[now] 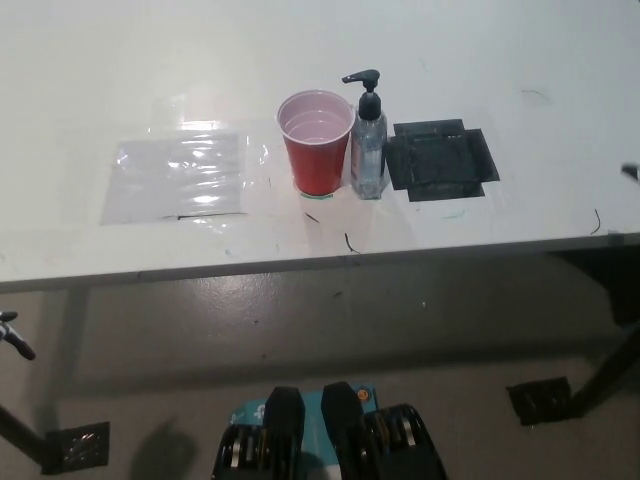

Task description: The robot uses its right hand to press the hand soap kept in the middle of the table to get liquid hand soap out

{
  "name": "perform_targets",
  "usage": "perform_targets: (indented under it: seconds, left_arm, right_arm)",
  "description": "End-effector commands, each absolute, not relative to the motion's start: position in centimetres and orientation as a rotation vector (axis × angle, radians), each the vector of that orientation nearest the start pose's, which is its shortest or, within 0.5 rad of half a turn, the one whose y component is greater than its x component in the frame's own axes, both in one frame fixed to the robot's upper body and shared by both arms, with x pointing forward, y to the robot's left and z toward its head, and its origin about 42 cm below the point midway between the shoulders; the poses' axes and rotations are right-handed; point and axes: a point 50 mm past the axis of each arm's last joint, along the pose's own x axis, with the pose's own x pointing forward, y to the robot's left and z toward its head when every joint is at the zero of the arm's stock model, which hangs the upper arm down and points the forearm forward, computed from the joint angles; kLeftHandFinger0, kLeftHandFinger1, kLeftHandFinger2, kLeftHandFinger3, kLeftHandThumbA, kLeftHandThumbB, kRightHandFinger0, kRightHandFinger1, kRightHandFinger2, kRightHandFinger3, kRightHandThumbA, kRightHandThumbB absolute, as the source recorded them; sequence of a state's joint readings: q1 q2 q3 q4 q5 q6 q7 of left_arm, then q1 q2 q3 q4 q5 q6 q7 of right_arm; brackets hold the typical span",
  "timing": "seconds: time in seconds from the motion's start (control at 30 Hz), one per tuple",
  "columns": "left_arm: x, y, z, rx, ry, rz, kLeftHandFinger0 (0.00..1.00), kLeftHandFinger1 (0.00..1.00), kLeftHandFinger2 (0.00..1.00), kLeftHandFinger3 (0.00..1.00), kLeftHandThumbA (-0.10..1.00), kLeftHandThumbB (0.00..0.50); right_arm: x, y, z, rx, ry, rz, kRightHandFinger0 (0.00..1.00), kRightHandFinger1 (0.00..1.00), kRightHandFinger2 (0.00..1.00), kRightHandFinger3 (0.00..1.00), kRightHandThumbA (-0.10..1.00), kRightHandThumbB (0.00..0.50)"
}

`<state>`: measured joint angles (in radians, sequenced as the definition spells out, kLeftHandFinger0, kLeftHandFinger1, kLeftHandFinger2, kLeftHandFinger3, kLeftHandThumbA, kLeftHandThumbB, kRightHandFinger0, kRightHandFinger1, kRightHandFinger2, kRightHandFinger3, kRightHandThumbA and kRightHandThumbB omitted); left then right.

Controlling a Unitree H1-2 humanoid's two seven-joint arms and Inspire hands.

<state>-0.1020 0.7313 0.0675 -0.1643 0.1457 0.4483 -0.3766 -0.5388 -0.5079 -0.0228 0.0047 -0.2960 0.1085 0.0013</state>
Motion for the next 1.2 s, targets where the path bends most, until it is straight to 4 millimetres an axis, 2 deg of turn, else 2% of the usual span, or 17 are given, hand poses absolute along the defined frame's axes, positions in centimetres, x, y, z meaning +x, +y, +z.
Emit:
perform_targets:
  seconds: [0.0, 0.07, 0.1, 0.13, 0.17, 0.2, 0.23, 0.27, 0.3, 0.33, 0.4, 0.47, 0.6, 0.77, 0.83, 0.9, 1.17]
  left_arm:
    - [30.6, 42.6, 24.0, 0.854, 0.281, -0.115, 1.00, 1.00, 1.00, 0.86, 1.00, 0.112]
    - [30.7, 42.6, 24.0, 0.860, 0.287, -0.120, 1.00, 1.00, 1.00, 0.85, 1.00, 0.118]
    - [30.7, 42.7, 24.0, 0.860, 0.288, -0.119, 1.00, 1.00, 1.00, 0.85, 1.00, 0.111]
    - [30.7, 42.6, 24.0, 0.861, 0.288, -0.117, 1.00, 1.00, 1.00, 0.85, 1.00, 0.116]
    - [30.7, 42.6, 24.0, 0.861, 0.289, -0.116, 1.00, 1.00, 1.00, 0.85, 1.00, 0.111]
    - [30.7, 42.6, 24.1, 0.865, 0.290, -0.120, 1.00, 1.00, 1.00, 0.85, 1.00, 0.111]
    - [30.8, 42.7, 24.0, 0.864, 0.293, -0.120, 1.00, 1.00, 1.00, 0.85, 1.00, 0.119]
    - [30.8, 42.7, 24.0, 0.865, 0.294, -0.119, 1.00, 1.00, 1.00, 0.85, 1.00, 0.122]
    - [30.7, 42.6, 24.1, 0.867, 0.293, -0.118, 1.00, 1.00, 1.00, 0.85, 1.00, 0.126]
    - [30.8, 42.7, 24.3, 0.874, 0.293, -0.120, 1.00, 1.00, 1.00, 0.85, 1.00, 0.125]
    - [30.8, 42.7, 24.3, 0.873, 0.294, -0.119, 1.00, 1.00, 1.00, 0.86, 1.00, 0.124]
    - [30.8, 42.7, 24.3, 0.873, 0.299, -0.121, 1.00, 1.00, 1.00, 0.86, 1.00, 0.117]
    - [30.8, 42.7, 24.3, 0.878, 0.305, -0.125, 1.00, 1.00, 1.00, 0.85, 1.00, 0.119]
    - [31.0, 42.5, 24.4, 0.868, 0.298, -0.117, 1.00, 1.00, 1.00, 0.83, 1.00, 0.122]
    - [31.1, 42.4, 24.6, 0.872, 0.297, -0.118, 1.00, 1.00, 1.00, 0.83, 1.00, 0.128]
    - [31.1, 42.4, 24.6, 0.884, 0.303, -0.121, 1.00, 1.00, 1.00, 0.85, 1.00, 0.132]
    - [31.4, 42.4, 24.7, 0.895, 0.312, -0.130, 1.00, 1.00, 0.99, 0.82, 1.00, 0.141]
  right_arm:
    - [42.4, -32.5, 37.4, -0.825, -0.547, -0.134, 1.00, 1.00, 1.00, 1.00, 1.00, 0.252]
    - [43.0, -31.1, 39.6, -0.829, -0.558, -0.109, 1.00, 1.00, 1.00, 1.00, 1.00, 0.200]
    - [43.4, -30.6, 40.3, -0.834, -0.582, -0.106, 0.64, 0.64, 0.70, 1.00, 1.00, 0.209]
    - [43.9, -30.4, 40.7, -0.848, -0.599, -0.106, 0.47, 0.49, 0.61, 1.00, 1.00, 0.214]
    - [44.2, -29.8, 41.3, -0.866, -0.597, -0.106, 0.24, 0.28, 0.42, 1.00, 1.00, 0.266]
    - [44.2, -29.8, 41.3, -0.870, -0.589, -0.108, 0.13, 0.18, 0.32, 1.00, 1.00, 0.284]
    - [44.9, -28.7, 42.2, -0.887, -0.583, -0.102, 0.01, 0.06, 0.13, 1.00, 1.00, 0.338]
    - [45.4, -28.2, 42.4, -0.895, -0.599, -0.093, 0.33, 0.37, 0.35, 1.00, 1.00, 0.355]
    - [46.0, -27.5, 42.6, -0.908, -0.608, -0.072, 0.85, 0.92, 0.94, 1.00, 1.00, 0.357]
    - [46.3, -27.2, 42.6, -0.912, -0.614, -0.065, 0.91, 0.96, 0.98, 1.00, 1.00, 0.358]
    - [47.1, -26.0, 42.9, -0.920, -0.629, -0.036, 0.84, 0.92, 0.95, 1.00, 1.00, 0.342]
    - [48.2, -24.0, 43.2, -0.918, -0.623, 0.033, 1.00, 1.00, 1.00, 1.00, 1.00, 0.353]
    - [48.9, -22.1, 43.1, -0.944, -0.616, 0.090, 1.00, 1.00, 1.00, 1.00, 1.00, 0.373]
    - [50.7, -17.8, 43.5, -0.975, -0.622, 0.198, 1.00, 1.00, 1.00, 1.00, 1.00, 0.500]
    - [50.8, -17.7, 43.5, -0.977, -0.626, 0.200, 1.00, 1.00, 1.00, 1.00, 1.00, 0.500]
    - [50.9, -15.8, 43.6, -0.991, -0.648, 0.234, 1.00, 1.00, 1.00, 1.00, 1.00, 0.500]
    - [50.6, -12.3, 43.0, -0.997, -0.650, 0.317, 1.00, 1.00, 1.00, 1.00, 1.00, 0.463]
